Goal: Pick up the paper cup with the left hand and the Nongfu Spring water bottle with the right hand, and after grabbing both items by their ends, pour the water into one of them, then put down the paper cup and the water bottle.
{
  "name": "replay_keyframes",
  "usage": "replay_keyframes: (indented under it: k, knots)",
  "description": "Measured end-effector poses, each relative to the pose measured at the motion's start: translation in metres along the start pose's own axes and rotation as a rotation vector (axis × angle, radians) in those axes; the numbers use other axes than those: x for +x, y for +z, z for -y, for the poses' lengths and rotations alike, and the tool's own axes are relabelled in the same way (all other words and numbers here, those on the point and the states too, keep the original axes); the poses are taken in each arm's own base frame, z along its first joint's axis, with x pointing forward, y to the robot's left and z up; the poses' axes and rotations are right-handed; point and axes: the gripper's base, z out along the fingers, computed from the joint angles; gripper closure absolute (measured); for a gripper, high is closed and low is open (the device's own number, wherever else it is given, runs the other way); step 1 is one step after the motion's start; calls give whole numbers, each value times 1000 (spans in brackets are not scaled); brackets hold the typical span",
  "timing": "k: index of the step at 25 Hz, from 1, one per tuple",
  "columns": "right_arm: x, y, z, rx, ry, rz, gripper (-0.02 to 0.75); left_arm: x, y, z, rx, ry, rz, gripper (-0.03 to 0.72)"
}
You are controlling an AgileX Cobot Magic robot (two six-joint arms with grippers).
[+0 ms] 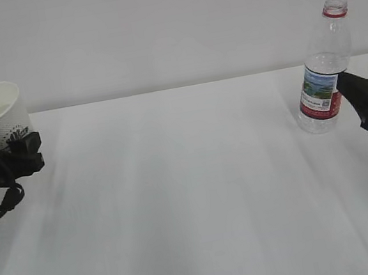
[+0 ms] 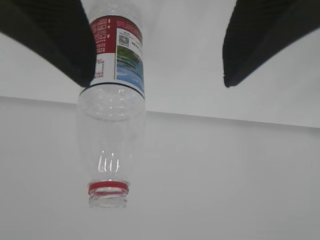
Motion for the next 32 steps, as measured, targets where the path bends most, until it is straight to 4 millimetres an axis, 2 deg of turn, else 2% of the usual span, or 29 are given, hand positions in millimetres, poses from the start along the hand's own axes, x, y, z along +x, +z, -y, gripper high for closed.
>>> replay_keyframes:
  k: [15, 32]
  knots:
    - [2, 0, 0, 0, -2, -27, 146, 29, 7, -7, -64, -28, -24, 217]
    - [5, 0, 0, 3, -2, -51, 146, 39, 9, -10, -92, -39, -48, 217]
